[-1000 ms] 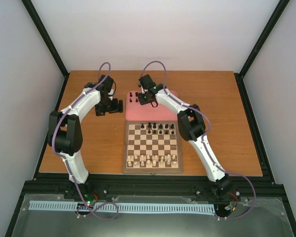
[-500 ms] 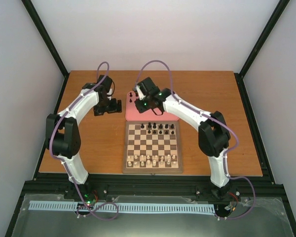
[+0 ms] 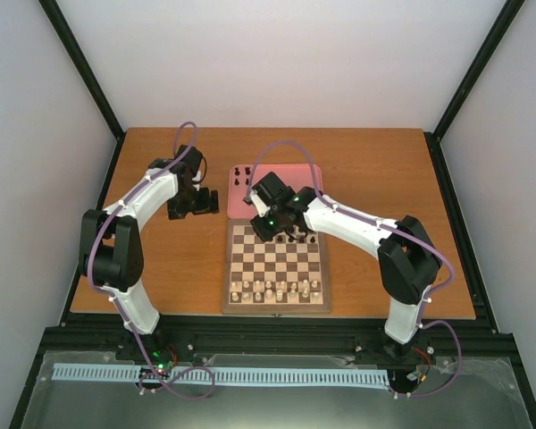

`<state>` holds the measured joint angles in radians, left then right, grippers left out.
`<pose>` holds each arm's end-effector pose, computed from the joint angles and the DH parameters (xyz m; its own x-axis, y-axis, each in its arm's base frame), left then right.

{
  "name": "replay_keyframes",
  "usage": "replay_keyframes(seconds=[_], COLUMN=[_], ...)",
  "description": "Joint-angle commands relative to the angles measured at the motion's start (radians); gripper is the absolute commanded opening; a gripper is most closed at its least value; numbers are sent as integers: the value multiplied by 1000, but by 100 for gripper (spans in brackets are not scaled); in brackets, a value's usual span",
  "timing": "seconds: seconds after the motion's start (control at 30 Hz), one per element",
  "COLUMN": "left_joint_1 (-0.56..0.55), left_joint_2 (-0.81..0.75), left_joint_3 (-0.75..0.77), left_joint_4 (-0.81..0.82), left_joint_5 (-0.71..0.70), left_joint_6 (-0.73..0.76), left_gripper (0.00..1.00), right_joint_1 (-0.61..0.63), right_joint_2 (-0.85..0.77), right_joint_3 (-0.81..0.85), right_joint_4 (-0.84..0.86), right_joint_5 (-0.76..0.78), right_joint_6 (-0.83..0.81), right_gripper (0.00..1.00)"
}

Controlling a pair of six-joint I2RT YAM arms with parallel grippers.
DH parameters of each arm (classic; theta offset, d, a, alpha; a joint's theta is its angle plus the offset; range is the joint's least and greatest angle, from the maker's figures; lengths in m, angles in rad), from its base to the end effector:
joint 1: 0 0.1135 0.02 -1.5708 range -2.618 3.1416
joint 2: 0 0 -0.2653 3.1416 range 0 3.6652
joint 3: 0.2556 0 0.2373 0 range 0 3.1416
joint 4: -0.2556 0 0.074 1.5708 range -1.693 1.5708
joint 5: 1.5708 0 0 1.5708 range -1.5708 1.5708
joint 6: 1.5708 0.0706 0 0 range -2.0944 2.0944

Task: Set up the chess pieces on the board
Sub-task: Place the chess piece on the chessboard.

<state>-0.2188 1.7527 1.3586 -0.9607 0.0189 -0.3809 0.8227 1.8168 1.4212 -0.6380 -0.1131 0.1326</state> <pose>0.3258 -0.0738 0.2004 -0.9673 -0.1657 -0.1921 -0.1493 0.9840 -0.0968 0.2617 0.2937 0.2139 -0.6808 -0.5404 -0.4944 -0.6836 0.7113 0.1638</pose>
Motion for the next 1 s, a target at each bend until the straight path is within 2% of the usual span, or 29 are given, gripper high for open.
replay_keyframes(seconds=[0.0,0.3,0.97], left_joint_1=[6,6,6], left_joint_2=[-27,-48,-41], left_joint_3=[-3,0,2], left_joint_4=[24,14,19], left_joint_5=[17,-12,3], left_joint_6=[-16,-7,-11], left_gripper=[100,100,100], right_joint_1=[35,44,32], right_joint_2=[-4,45,150], right_joint_3=[-7,-35,17], right_joint_4=[32,51,26], right_joint_5=[-27,4,86], right_joint_6=[6,25,33], right_gripper=[3,5,6])
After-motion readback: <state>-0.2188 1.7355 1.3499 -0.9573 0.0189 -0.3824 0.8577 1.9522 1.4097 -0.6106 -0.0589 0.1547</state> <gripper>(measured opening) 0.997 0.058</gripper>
